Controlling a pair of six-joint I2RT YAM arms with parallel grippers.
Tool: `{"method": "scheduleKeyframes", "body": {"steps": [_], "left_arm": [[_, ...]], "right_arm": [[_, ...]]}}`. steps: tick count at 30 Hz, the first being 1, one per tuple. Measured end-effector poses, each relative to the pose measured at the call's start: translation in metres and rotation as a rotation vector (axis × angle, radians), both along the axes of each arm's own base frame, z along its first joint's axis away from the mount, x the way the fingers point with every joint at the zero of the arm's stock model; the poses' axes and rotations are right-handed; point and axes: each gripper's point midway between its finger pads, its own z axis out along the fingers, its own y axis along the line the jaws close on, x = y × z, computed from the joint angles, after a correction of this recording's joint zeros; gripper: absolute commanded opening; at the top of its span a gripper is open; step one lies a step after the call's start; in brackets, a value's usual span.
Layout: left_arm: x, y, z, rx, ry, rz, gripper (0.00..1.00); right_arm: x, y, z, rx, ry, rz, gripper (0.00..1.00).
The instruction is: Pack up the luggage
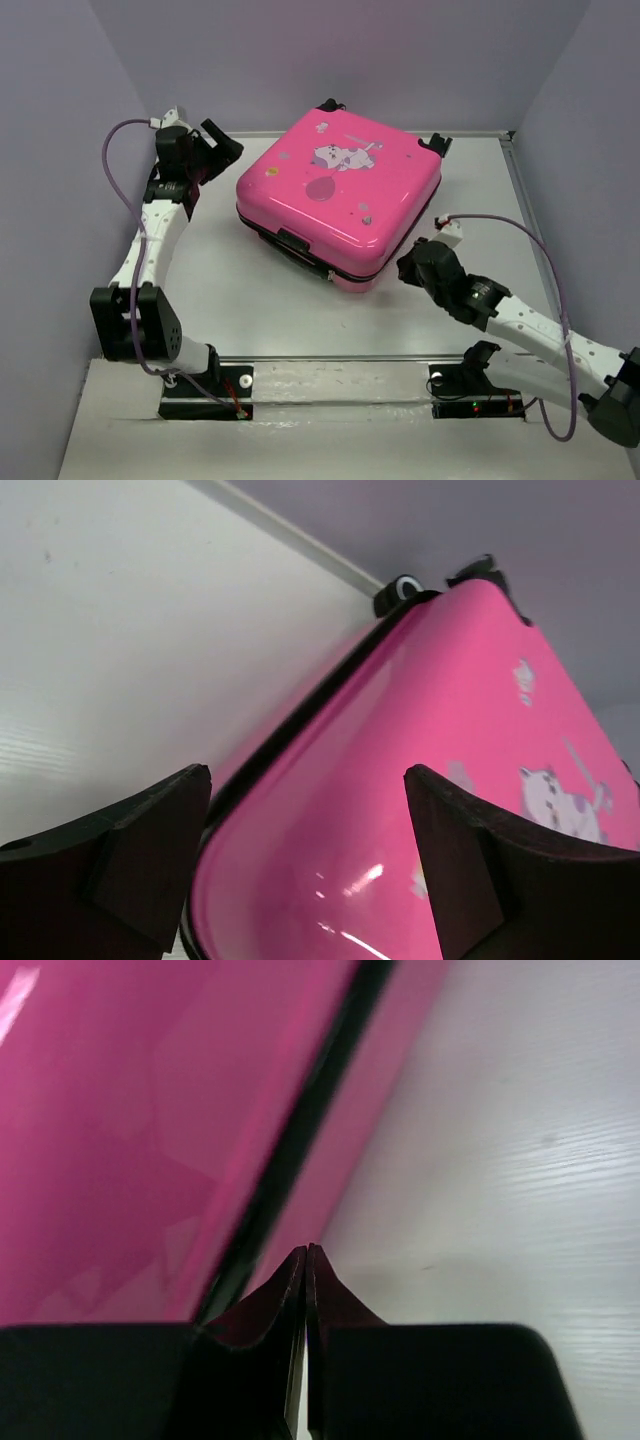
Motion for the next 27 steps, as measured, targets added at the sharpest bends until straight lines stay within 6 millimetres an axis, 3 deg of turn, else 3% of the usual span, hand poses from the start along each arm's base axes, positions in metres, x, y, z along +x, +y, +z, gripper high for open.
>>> {"method": "scheduleKeyframes", "body": {"steps": [4, 9, 14, 18, 24, 27], "left_arm": [[0.032, 0.029, -0.058, -0.032, 0.142, 0.047, 0.89], [0.062, 0.034, -0.104, -0.069, 0.239, 0.038, 0.88], [0.064, 0.013, -0.145, -0.086, 0.324, 0.0, 0.88], [0.055, -0.005, -0.166, -0.112, 0.333, -0.003, 0.88], [0.017, -0.005, -0.208, -0.151, 0.406, 0.056, 0.87], [-0.003, 0.003, -0.206, -0.135, 0.383, 0.123, 0.87]], "right_arm": [[0.041, -0.063, -0.025, -0.108, 0.065, -0.192, 0.07], [0.07, -0.1, -0.051, -0.167, 0.165, -0.254, 0.07], [0.113, -0.105, -0.048, -0.133, 0.167, -0.242, 0.07], [0.142, -0.087, -0.043, -0.101, 0.148, -0.176, 0.07], [0.163, -0.078, -0.043, -0.081, 0.168, -0.095, 0.08], [0.178, -0.072, -0.046, -0.066, 0.175, -0.033, 0.11]]}}
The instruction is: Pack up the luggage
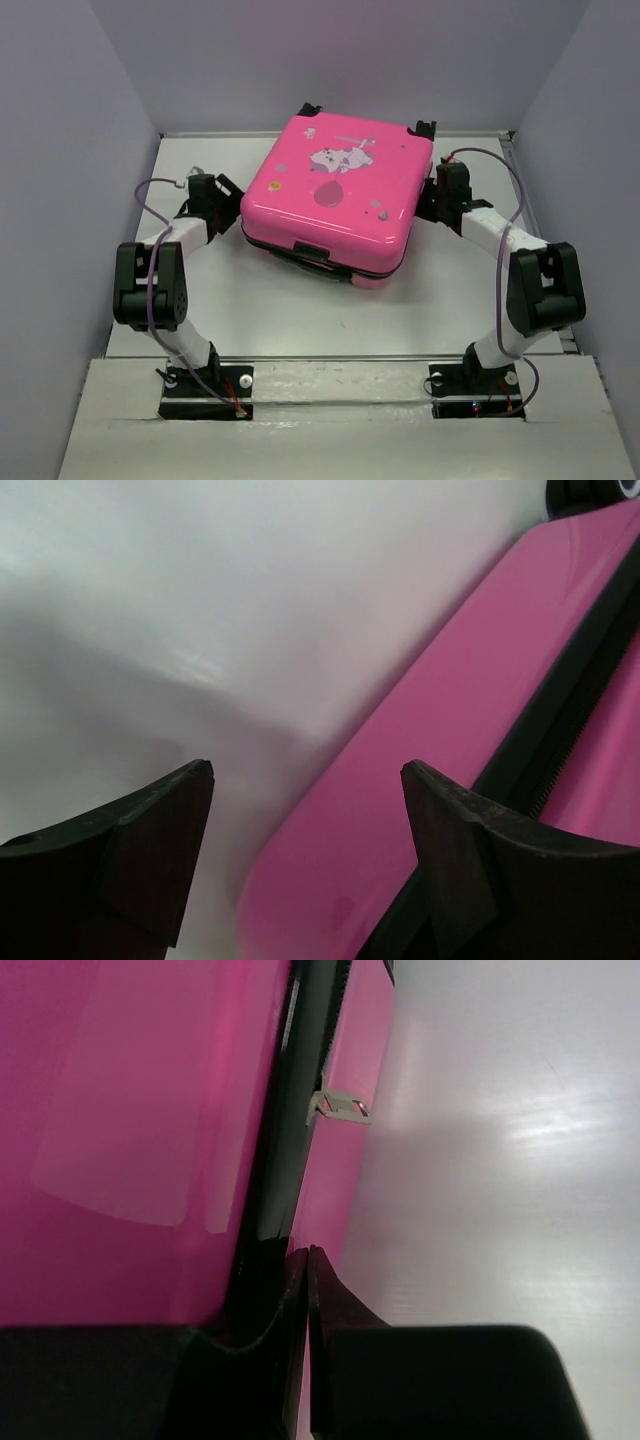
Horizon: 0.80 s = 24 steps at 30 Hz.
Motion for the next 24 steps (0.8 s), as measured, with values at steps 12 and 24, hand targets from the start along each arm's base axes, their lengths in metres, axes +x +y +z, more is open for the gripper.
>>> {"method": "scheduleKeyframes", "body": {"steps": [12, 24], "left_arm": [[-0.122, 0.007, 0.016, 0.115, -0.093, 0.053, 0.87], [-0.152, 0.006, 0.052, 0.223, -0.089, -0.011, 0.91]], "right_arm": [[0.1, 0.038, 0.003, 0.13, -0.04, 0.228, 0.66], [0.098, 0.02, 0.029, 0.057, 0.031, 0.185, 1.0]]}}
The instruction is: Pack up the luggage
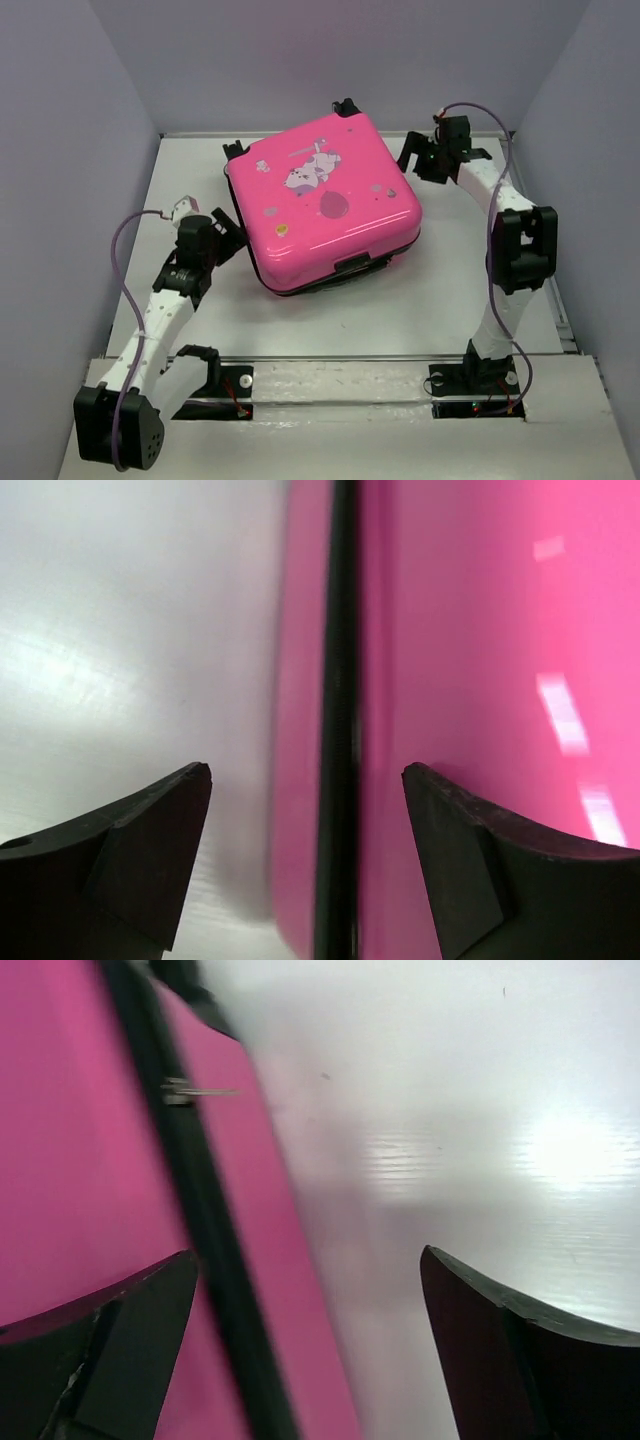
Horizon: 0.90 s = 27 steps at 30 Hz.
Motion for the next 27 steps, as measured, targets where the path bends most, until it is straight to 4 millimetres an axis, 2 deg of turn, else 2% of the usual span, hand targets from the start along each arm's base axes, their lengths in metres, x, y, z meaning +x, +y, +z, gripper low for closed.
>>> {"method": "scheduleKeyframes", "body": {"steps": [1, 3, 4, 5, 6, 7, 8, 9, 10, 11, 12, 13, 14, 15, 16, 18, 20, 21, 22, 24, 27], "left_arm": [[0.005, -0.001, 0.014, -0.006, -0.034, 0.002, 0.91], [0.017, -0.003, 0.052, -0.014, -0.128, -0.001, 0.92], [0.025, -0.012, 0.086, -0.05, -0.216, -0.032, 0.92], [0.029, -0.021, 0.107, -0.072, -0.271, -0.063, 0.92], [0.032, -0.029, 0.128, -0.091, -0.322, -0.093, 0.93], [0.033, -0.035, 0.146, -0.106, -0.367, -0.115, 0.94], [0.034, -0.04, 0.161, -0.119, -0.406, -0.133, 0.95], [0.035, -0.042, 0.175, -0.127, -0.441, -0.14, 0.96], [0.037, -0.041, 0.183, -0.129, -0.461, -0.142, 0.96], [0.038, -0.041, 0.187, -0.13, -0.47, -0.143, 0.96], [0.041, -0.041, 0.189, -0.131, -0.473, -0.145, 0.97], [0.045, -0.04, 0.189, -0.13, -0.47, -0.147, 0.97], [0.05, -0.039, 0.186, -0.128, -0.46, -0.148, 0.97], [0.057, -0.037, 0.18, -0.126, -0.438, -0.146, 0.98], [0.063, -0.034, 0.175, -0.124, -0.421, -0.145, 0.98], [0.077, -0.025, 0.162, -0.125, -0.376, -0.129, 0.99], [0.094, -0.012, 0.154, -0.128, -0.343, -0.105, 0.99], [0.106, -0.005, 0.151, -0.136, -0.325, -0.095, 0.99], [0.118, 0.001, 0.148, -0.144, -0.309, -0.088, 0.99], [0.145, 0.011, 0.139, -0.173, -0.279, -0.08, 0.99], [0.182, 0.022, 0.121, -0.203, -0.23, -0.075, 0.99]], "right_arm": [[-0.001, -0.006, 0.02, -0.006, -0.028, -0.009, 1.0], [-0.006, -0.007, 0.061, 0.007, -0.092, 0.002, 1.0], [-0.014, 0.0, 0.104, 0.012, -0.174, 0.029, 1.0], [-0.023, 0.007, 0.135, 0.019, -0.235, 0.055, 0.97], [-0.033, 0.015, 0.167, 0.029, -0.303, 0.087, 0.83], [-0.044, 0.021, 0.195, 0.036, -0.365, 0.114, 0.72], [-0.055, 0.027, 0.219, 0.041, -0.425, 0.147, 0.56], [-0.069, 0.033, 0.238, 0.051, -0.468, 0.174, 0.25], [-0.089, 0.038, 0.259, 0.065, -0.524, 0.212, 0.14], [-0.109, 0.041, 0.268, 0.08, -0.556, 0.244, 0.07], [-0.123, 0.043, 0.27, 0.083, -0.579, 0.263, 0.07], [-0.15, 0.043, 0.262, 0.09, -0.586, 0.284, 0.07], [-0.167, 0.047, 0.253, 0.099, -0.577, 0.308, 0.07], [-0.192, 0.055, 0.236, 0.113, -0.567, 0.348, 0.07], [-0.205, 0.061, 0.226, 0.124, -0.562, 0.373, 0.08], [-0.252, 0.078, 0.184, 0.164, -0.497, 0.466, 0.11], [-0.288, 0.09, 0.151, 0.199, -0.444, 0.54, 0.19], [-0.308, 0.095, 0.136, 0.22, -0.415, 0.582, 0.32], [-0.319, 0.095, 0.123, 0.23, -0.391, 0.596, 0.39], [-0.33, 0.094, 0.11, 0.249, -0.368, 0.597, 0.54], [-0.331, 0.095, 0.1, 0.259, -0.349, 0.587, 0.65]]}}
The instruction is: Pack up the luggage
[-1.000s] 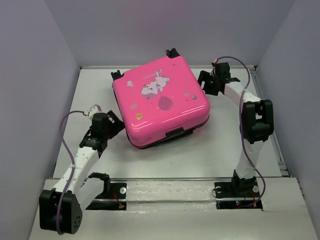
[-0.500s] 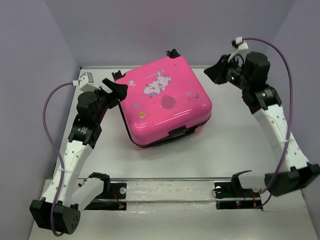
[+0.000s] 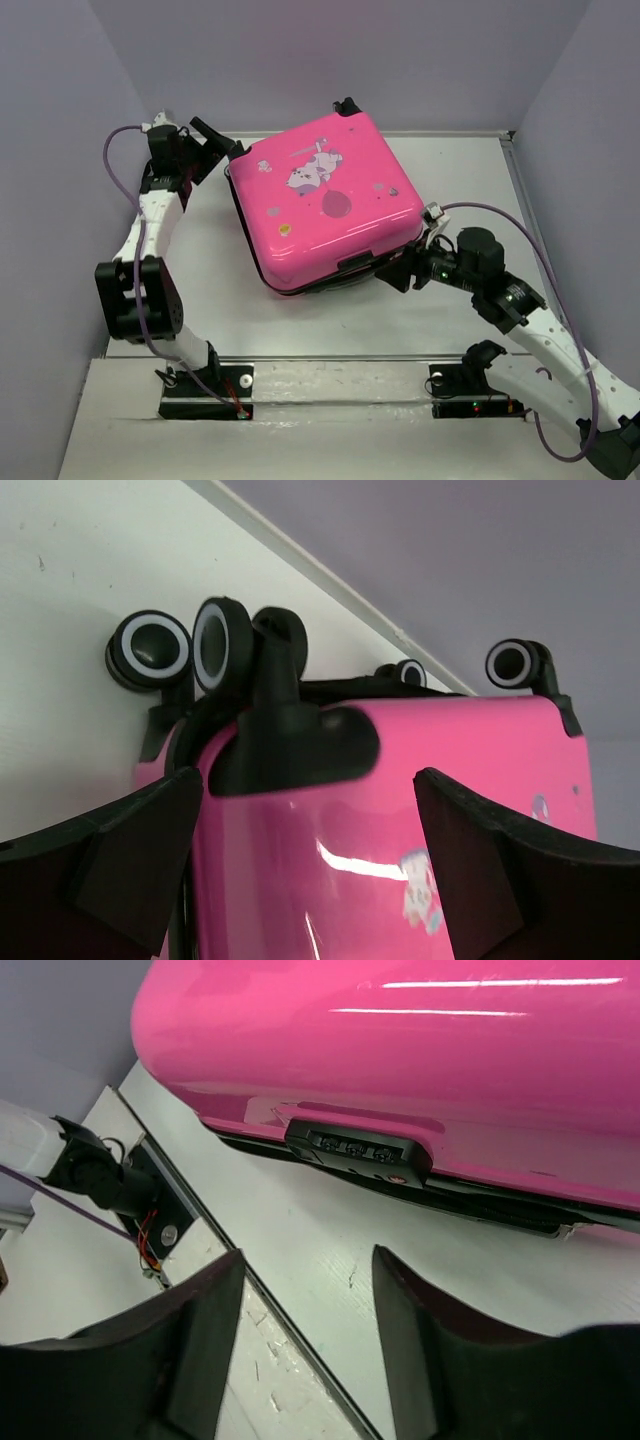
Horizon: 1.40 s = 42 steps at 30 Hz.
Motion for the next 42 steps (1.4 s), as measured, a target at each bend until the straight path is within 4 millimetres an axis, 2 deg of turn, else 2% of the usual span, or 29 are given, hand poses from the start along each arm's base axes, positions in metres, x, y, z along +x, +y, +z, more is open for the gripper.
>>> {"method": "scheduleKeyframes", "body": {"steps": [5, 7, 11, 16, 20, 25, 27, 30, 33, 36, 42], "left_arm": [[0.053, 0.005, -0.039, -0.019, 0.092, -0.016, 0.99], [0.068, 0.005, -0.057, -0.026, 0.128, -0.022, 0.99], [0.085, 0.001, -0.09, -0.063, 0.191, -0.043, 0.99], [0.103, -0.009, -0.099, -0.126, 0.183, -0.078, 0.99], [0.112, -0.013, -0.095, -0.185, 0.15, -0.082, 0.99], [0.124, -0.017, -0.089, -0.27, 0.097, -0.067, 0.8], [0.125, -0.018, -0.093, -0.315, 0.09, -0.055, 0.63], [0.135, -0.013, -0.084, -0.359, 0.016, -0.007, 0.24], [0.134, -0.013, -0.077, -0.421, -0.011, -0.01, 0.06], [0.135, -0.019, -0.07, -0.468, -0.031, -0.02, 0.06], [0.13, -0.036, -0.012, -0.515, -0.162, -0.091, 0.06]], "right_arm": [[-0.001, 0.004, -0.016, -0.014, 0.034, 0.009, 0.79], [-0.001, 0.005, -0.014, -0.009, 0.029, 0.013, 0.79], [-0.002, 0.006, -0.009, 0.006, 0.011, 0.017, 0.8], [-0.005, 0.008, -0.012, 0.021, 0.016, 0.029, 0.84], [-0.006, 0.01, -0.018, 0.018, 0.032, 0.033, 0.89], [-0.004, 0.012, -0.024, 0.01, 0.05, 0.034, 0.94], [-0.004, 0.012, -0.026, 0.007, 0.055, 0.034, 0.95], [-0.005, 0.012, -0.026, 0.01, 0.056, 0.036, 0.95], [-0.007, 0.012, -0.024, 0.017, 0.052, 0.037, 0.95], [-0.008, 0.012, -0.029, 0.015, 0.061, 0.036, 0.96], [-0.01, 0.01, -0.034, 0.013, 0.073, 0.034, 0.96]]}}
